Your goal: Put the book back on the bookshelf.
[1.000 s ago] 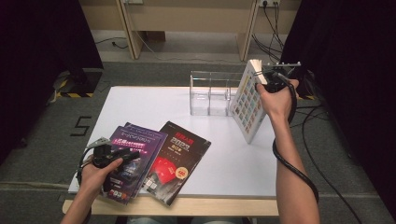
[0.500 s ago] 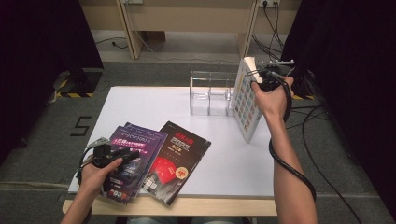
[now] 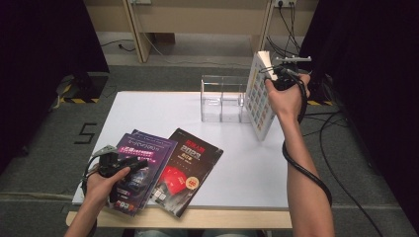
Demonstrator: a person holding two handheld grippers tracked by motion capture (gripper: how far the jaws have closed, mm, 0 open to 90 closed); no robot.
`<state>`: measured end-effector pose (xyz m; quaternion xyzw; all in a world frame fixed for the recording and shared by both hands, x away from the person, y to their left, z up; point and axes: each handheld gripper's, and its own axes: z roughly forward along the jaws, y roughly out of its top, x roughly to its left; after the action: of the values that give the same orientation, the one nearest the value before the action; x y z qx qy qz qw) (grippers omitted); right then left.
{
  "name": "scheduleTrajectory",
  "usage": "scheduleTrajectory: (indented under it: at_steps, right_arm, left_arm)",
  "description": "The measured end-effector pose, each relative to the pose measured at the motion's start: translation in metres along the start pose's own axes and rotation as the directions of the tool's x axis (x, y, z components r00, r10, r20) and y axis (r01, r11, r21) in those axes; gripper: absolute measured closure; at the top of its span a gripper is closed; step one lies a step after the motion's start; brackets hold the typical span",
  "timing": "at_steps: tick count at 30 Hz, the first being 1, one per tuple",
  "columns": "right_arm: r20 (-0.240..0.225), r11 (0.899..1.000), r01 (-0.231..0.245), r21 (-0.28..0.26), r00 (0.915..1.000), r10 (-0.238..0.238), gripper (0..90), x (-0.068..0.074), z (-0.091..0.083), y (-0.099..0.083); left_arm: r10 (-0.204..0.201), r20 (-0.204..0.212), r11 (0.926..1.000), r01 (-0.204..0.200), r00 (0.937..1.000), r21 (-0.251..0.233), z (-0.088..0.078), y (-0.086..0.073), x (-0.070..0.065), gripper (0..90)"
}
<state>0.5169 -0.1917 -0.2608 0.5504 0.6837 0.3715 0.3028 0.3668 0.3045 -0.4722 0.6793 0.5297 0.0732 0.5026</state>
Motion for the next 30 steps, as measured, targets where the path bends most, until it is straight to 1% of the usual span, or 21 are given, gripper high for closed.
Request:
scheduleTrajectory:
  at_steps: [3,8,13,19,22,24,26,28,30]
  right_arm:
    - [0.004,1.0,-0.003,-0.002,1.0,0.003,74.3,0.001,0.005,0.002]
    - [0.017,1.0,0.007,-0.01,0.9998,-0.007,74.3,0.002,0.013,0.003]
    - [0.019,1.0,0.001,-0.005,0.9998,-0.001,74.2,0.0,0.022,0.002]
    - [0.033,1.0,-0.001,0.009,0.9995,0.0,74.2,-0.002,0.032,-0.003]
    - [0.035,1.0,-0.004,0.024,0.9994,0.003,74.2,-0.003,0.034,-0.005]
    - [0.033,0.999,-0.009,0.035,0.9994,0.008,74.2,-0.002,0.032,-0.006]
    - [0.023,0.999,-0.008,0.038,0.9997,0.007,74.2,-0.002,0.026,-0.007]
    - [0.006,0.999,-0.012,0.047,0.9999,0.011,74.2,-0.001,0.017,-0.007]
    - [-0.01,0.999,-0.005,0.051,0.9999,0.005,74.2,0.0,0.008,-0.006]
  left_arm:
    - [-0.002,-0.001,1.0,0.002,1.0,-0.003,-0.001,0.0,0.001,37.7]
    - [-0.002,-0.001,1.0,0.002,1.0,-0.002,0.0,0.0,0.001,37.7]
    - [-0.002,-0.001,1.0,0.002,1.0,-0.002,0.0,0.0,0.001,37.7]
    - [-0.001,-0.002,1.0,0.001,1.0,0.002,0.0,0.0,0.001,37.8]
    - [-0.003,-0.003,1.0,0.003,1.0,0.002,0.0,0.0,0.002,37.8]
    - [-0.004,-0.004,1.0,0.004,1.0,0.002,0.001,-0.001,0.002,37.8]
    - [-0.006,-0.003,1.0,0.006,1.0,0.003,0.001,-0.001,0.002,37.8]
    - [-0.004,-0.003,1.0,0.004,1.0,0.003,0.002,-0.001,0.002,37.8]
    - [0.002,0.0,1.0,-0.002,1.0,0.007,0.002,0.0,0.0,37.8]
